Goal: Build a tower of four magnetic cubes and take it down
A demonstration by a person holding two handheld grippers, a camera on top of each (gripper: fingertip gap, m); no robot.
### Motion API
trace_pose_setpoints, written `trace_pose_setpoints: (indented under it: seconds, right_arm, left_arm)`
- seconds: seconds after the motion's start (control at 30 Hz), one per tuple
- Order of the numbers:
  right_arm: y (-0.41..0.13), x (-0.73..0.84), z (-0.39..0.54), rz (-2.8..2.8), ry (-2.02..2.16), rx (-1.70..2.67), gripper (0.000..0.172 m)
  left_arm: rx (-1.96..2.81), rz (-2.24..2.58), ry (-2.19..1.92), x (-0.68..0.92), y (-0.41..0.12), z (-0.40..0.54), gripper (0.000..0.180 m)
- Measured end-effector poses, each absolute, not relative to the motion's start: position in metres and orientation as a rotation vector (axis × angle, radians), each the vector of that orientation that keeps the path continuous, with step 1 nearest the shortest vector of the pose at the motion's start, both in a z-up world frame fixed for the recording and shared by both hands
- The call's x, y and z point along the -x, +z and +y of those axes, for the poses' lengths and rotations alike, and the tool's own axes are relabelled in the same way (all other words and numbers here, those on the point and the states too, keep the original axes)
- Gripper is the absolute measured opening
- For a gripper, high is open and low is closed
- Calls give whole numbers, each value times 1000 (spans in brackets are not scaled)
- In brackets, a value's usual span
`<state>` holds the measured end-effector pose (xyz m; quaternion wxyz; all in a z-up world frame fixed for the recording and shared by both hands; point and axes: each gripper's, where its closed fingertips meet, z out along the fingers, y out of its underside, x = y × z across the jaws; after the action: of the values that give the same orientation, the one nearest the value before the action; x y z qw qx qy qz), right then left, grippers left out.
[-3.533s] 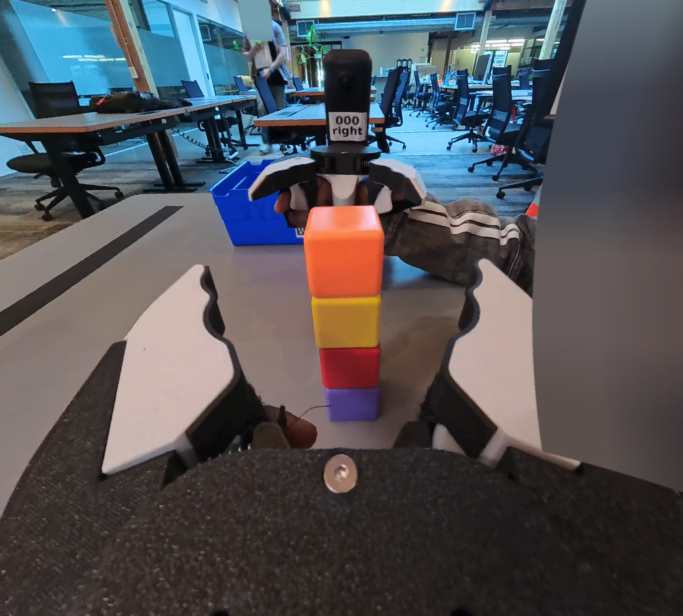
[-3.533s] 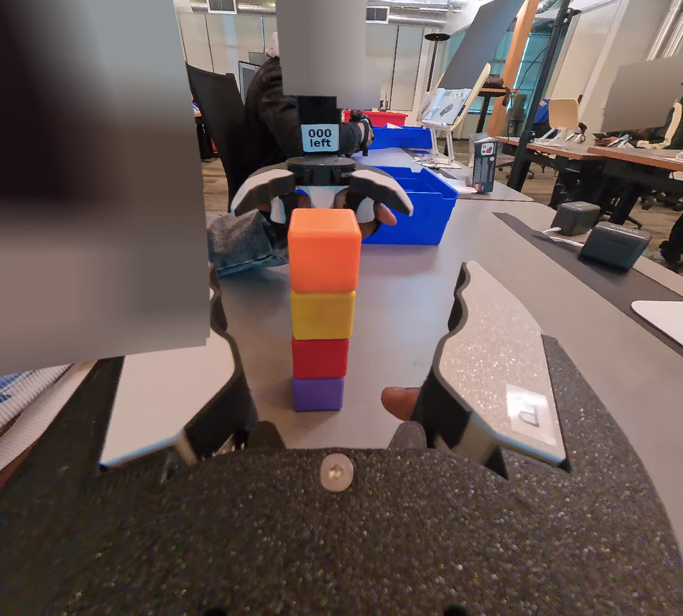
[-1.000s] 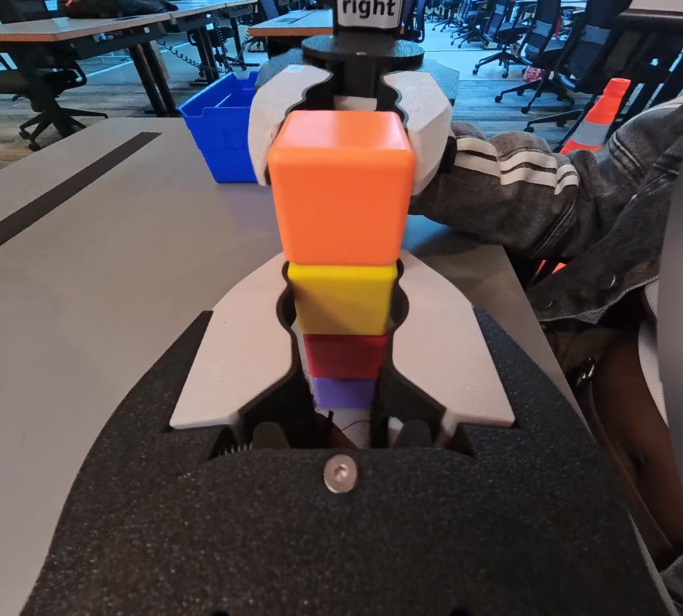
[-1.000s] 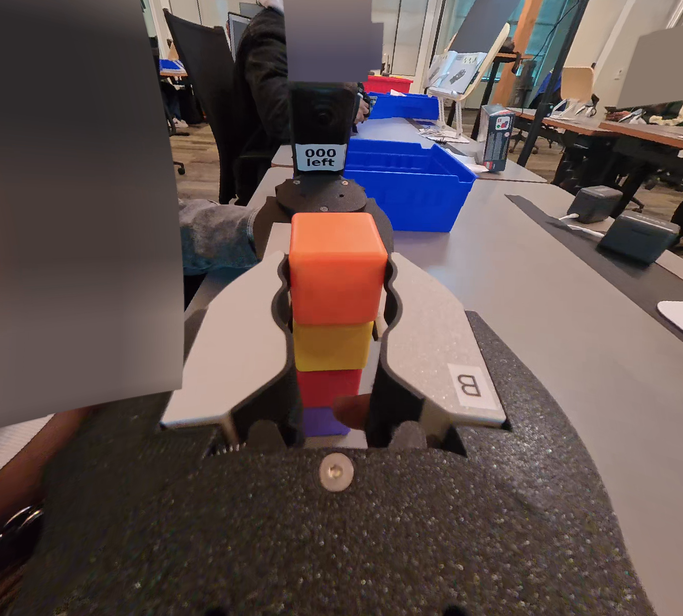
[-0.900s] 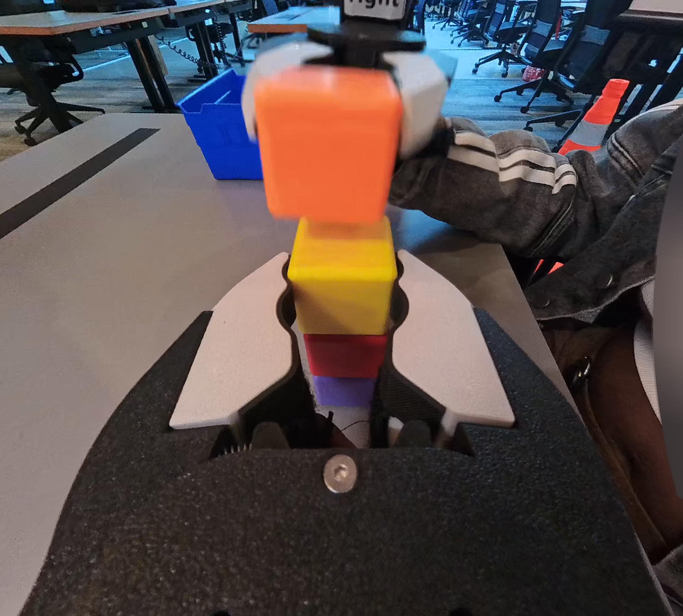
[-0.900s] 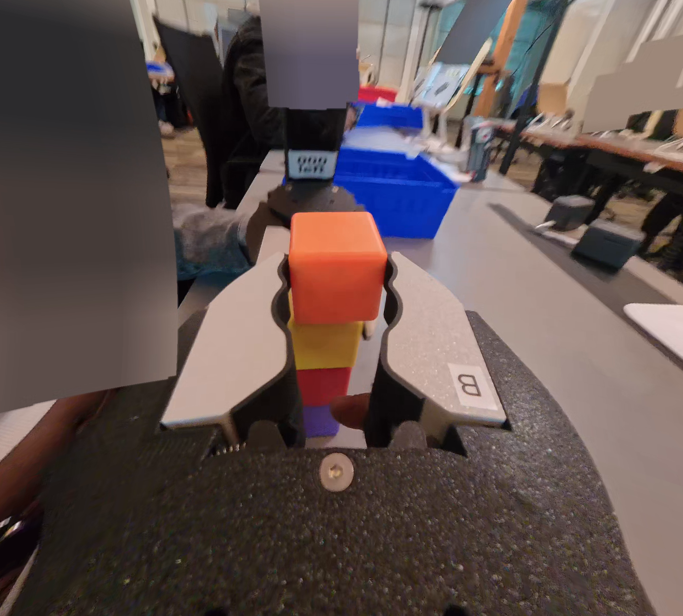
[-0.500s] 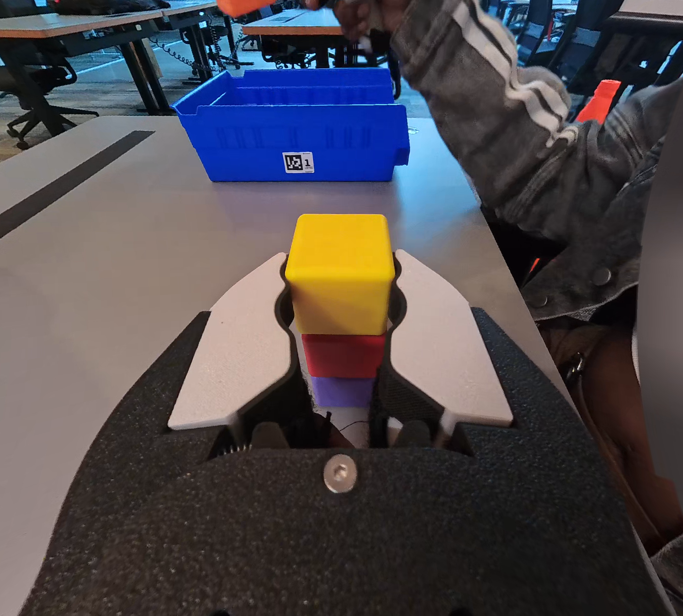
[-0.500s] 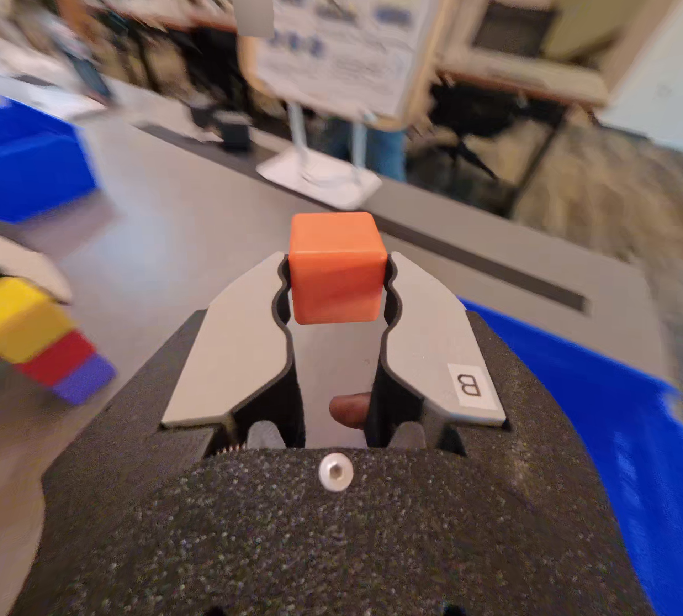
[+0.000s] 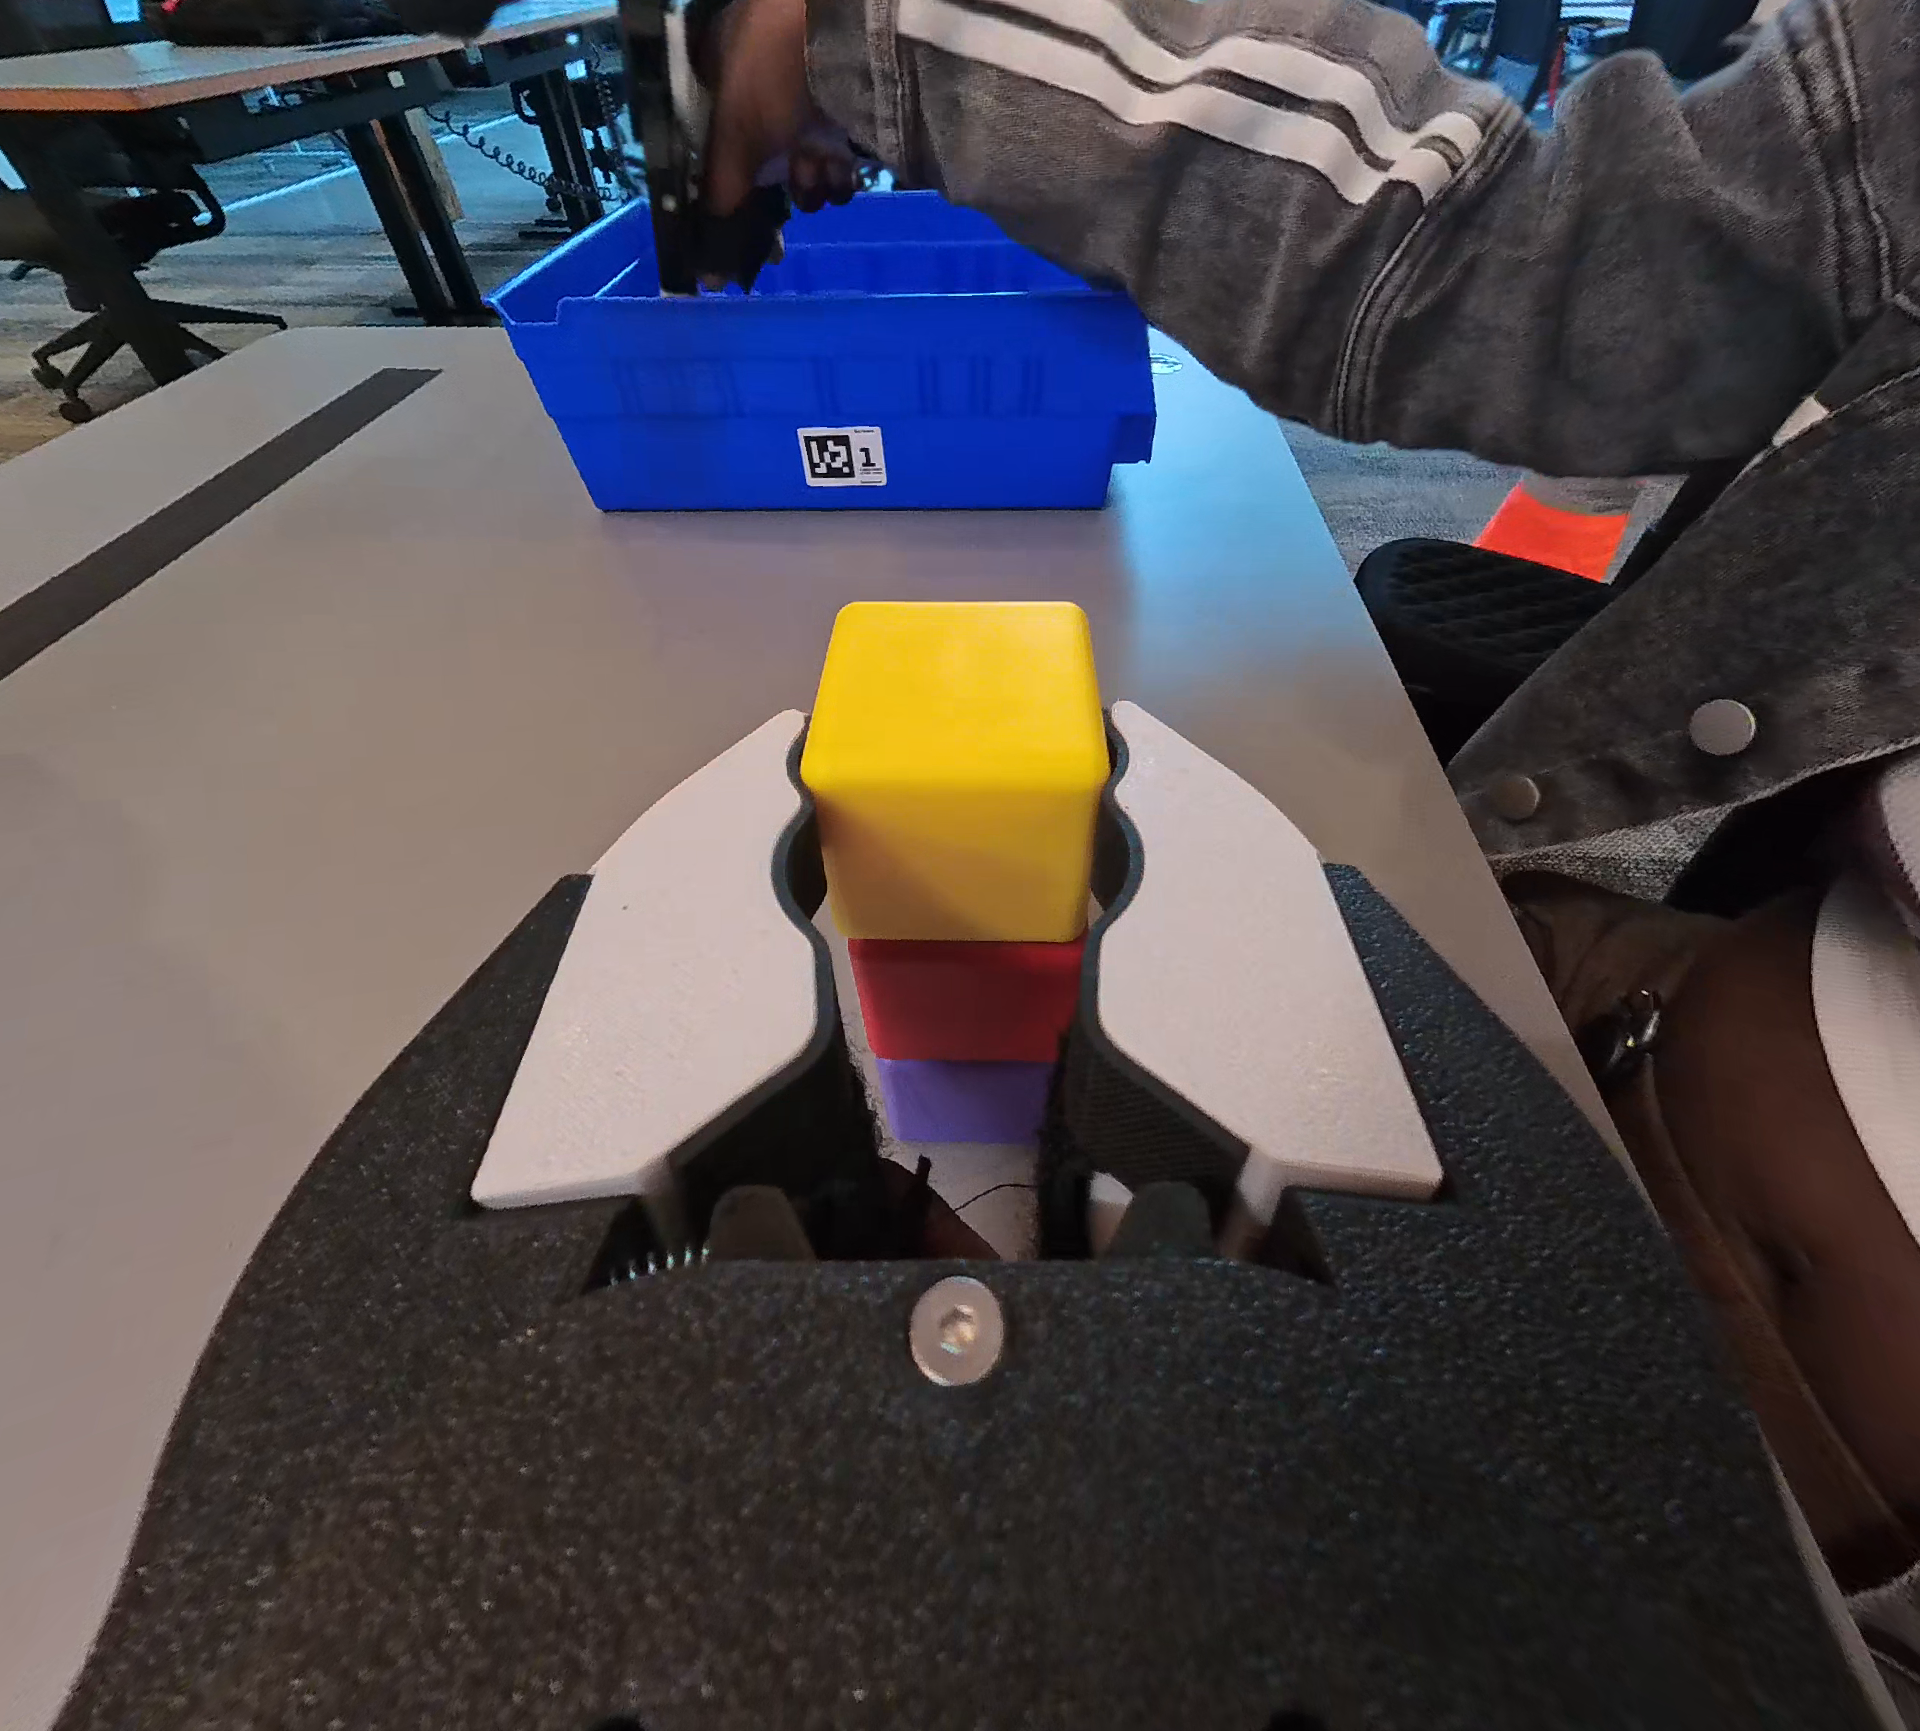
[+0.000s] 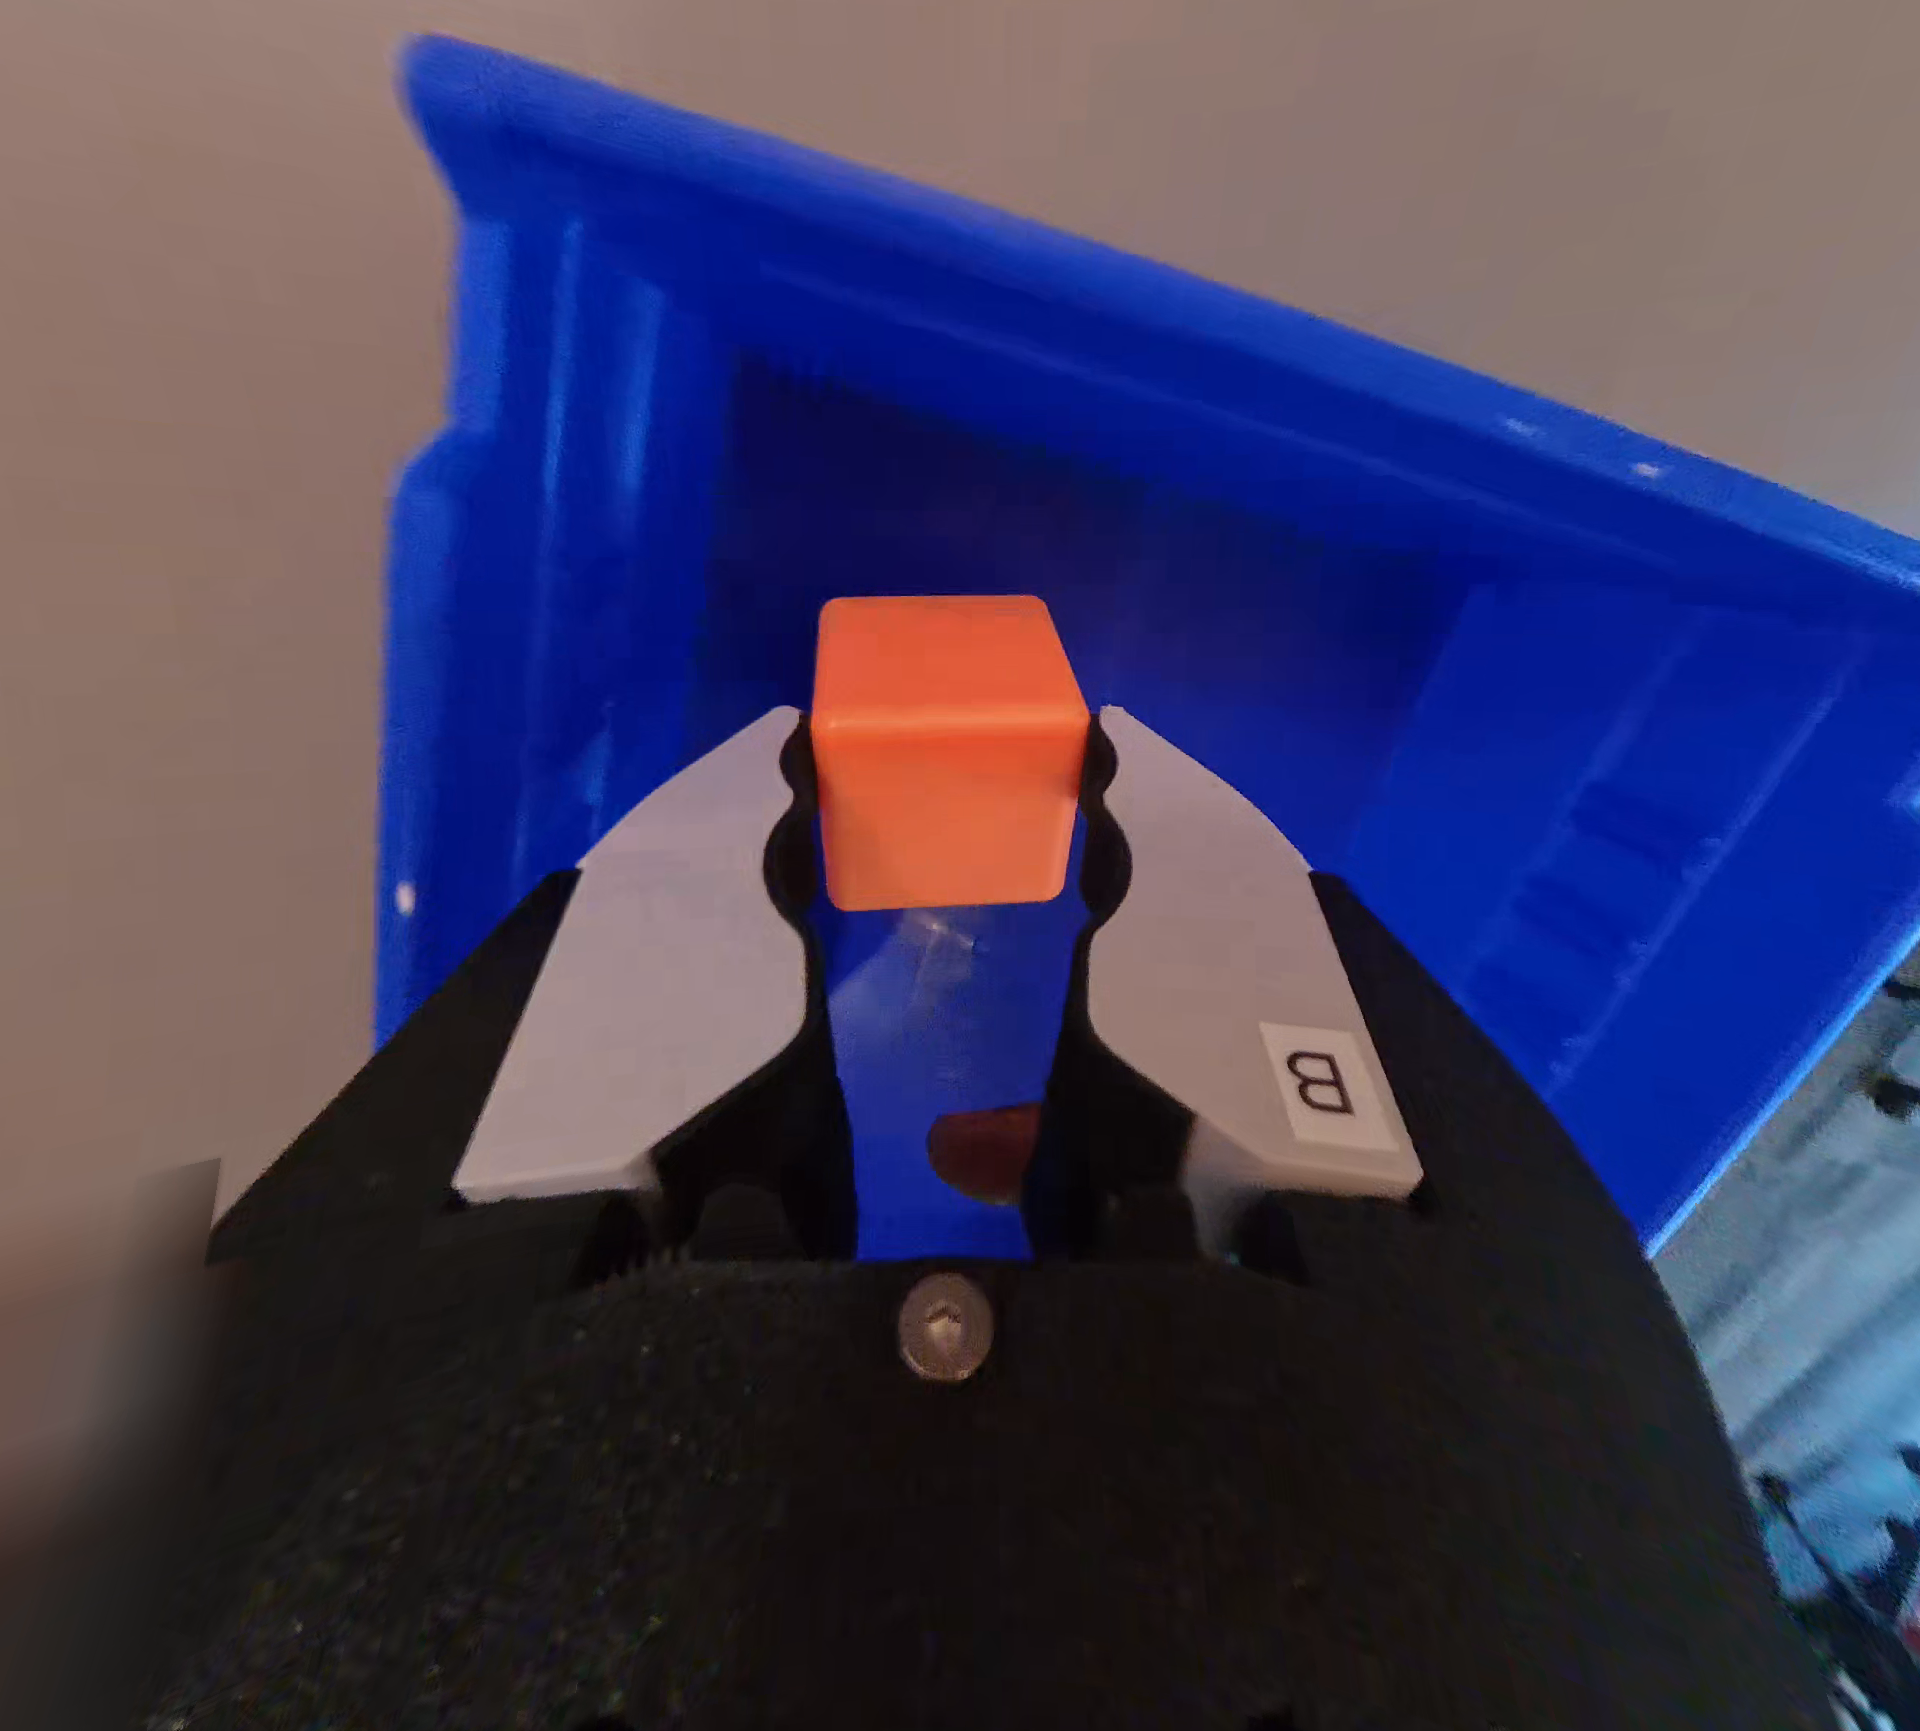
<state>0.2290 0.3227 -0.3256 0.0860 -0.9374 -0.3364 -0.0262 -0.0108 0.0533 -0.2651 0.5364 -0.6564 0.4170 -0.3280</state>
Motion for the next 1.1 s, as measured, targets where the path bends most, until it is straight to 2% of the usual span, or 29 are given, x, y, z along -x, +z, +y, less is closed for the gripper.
trace_pose_setpoints:
  seconds: [0.27, 0.4, 0.57, 0.63, 0.67, 0.73, 0.8, 0.93, 1.1]
  right_arm:
    - [-349, -248, 327, -964, -228, 2943, 49]
    - [-344, -248, 329, -948, -240, 2901, 63]
    - [-269, -228, 333, -830, -312, 2557, 78]
    - [-227, -193, 322, -852, -178, 2323, 82]
    - [-208, -168, 310, -902, -67, 2191, 83]
    - [-178, -106, 268, -1095, 242, 1890, 89]
    - [-162, -51, 200, -1344, 603, 1586, 89]
    - [-183, -6, 87, -1746, 1002, 1249, 87]
    - [-244, 18, 48, -2052, 927, 1274, 85]
  left_arm:
    - [1564, 994, -775, 11, -265, 53, 49]
    - [1563, 995, -770, 11, -265, 54, 49]
    - [1563, 997, -764, 11, -265, 54, 49]
    - [1558, 1008, -747, 11, -266, 54, 49]
    - [1556, 1012, -729, 12, -266, 55, 53]
    - [1564, 1010, -684, 17, -266, 58, 86]
    - [1559, 994, -695, 21, -263, 58, 100]
    - [1600, 1051, -727, 23, -274, 52, 101]
    - [1685, 1138, -685, 16, -301, 51, 95]
